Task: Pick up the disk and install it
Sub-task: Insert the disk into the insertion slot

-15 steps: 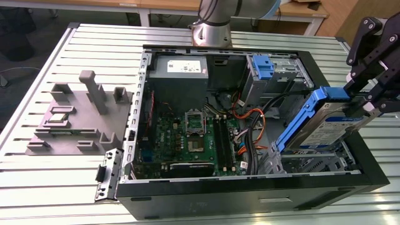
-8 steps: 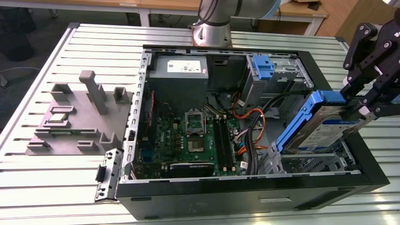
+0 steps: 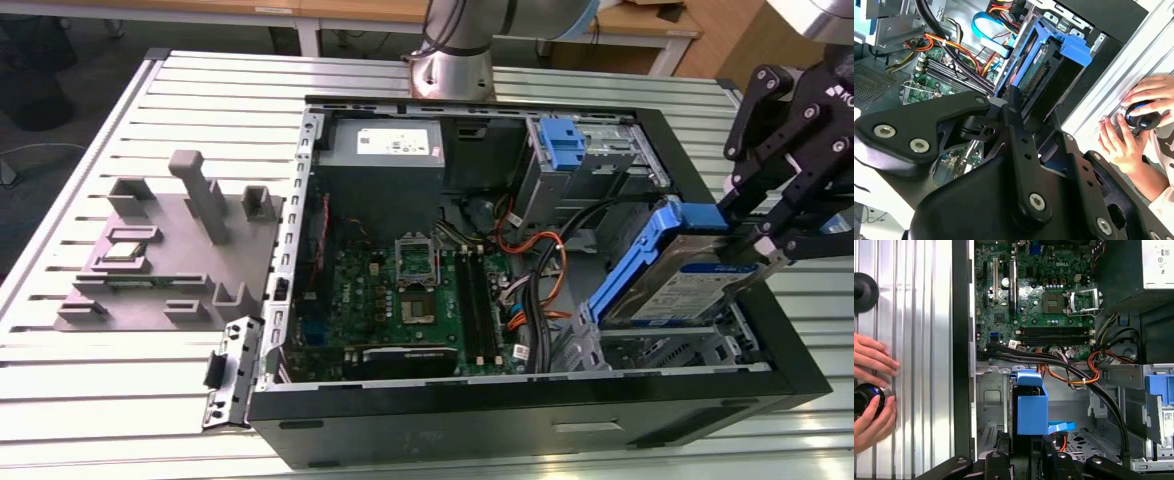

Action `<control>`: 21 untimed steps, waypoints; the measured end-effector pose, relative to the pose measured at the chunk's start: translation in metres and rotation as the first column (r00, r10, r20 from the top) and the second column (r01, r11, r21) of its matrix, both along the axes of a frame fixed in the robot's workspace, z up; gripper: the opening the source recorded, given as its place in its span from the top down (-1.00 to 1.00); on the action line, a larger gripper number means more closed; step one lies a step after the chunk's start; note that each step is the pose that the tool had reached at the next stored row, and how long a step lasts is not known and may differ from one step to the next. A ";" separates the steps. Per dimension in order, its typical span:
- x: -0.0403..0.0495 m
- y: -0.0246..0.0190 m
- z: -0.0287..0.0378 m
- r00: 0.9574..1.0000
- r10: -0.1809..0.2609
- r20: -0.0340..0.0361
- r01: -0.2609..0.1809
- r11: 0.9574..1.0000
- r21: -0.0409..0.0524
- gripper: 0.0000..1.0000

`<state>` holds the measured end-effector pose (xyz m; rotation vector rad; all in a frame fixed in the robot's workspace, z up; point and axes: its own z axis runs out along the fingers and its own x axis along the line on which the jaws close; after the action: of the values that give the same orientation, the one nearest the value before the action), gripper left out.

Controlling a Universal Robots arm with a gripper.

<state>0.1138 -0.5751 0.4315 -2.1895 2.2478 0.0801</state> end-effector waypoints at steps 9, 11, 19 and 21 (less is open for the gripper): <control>0.0000 0.0000 -0.0067 1.000 0.000 0.000 0.000 1.000 -0.001 0.30; 0.0000 0.0000 -0.0103 1.000 0.000 0.000 0.000 1.000 -0.002 0.30; 0.0000 0.0000 -0.0249 1.000 0.000 0.000 0.000 1.000 -0.004 0.30; 0.0000 0.0000 -0.0286 1.000 0.000 0.000 0.000 1.000 -0.004 0.30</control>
<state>0.1138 -0.5751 0.4029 -2.1917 2.2502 0.0752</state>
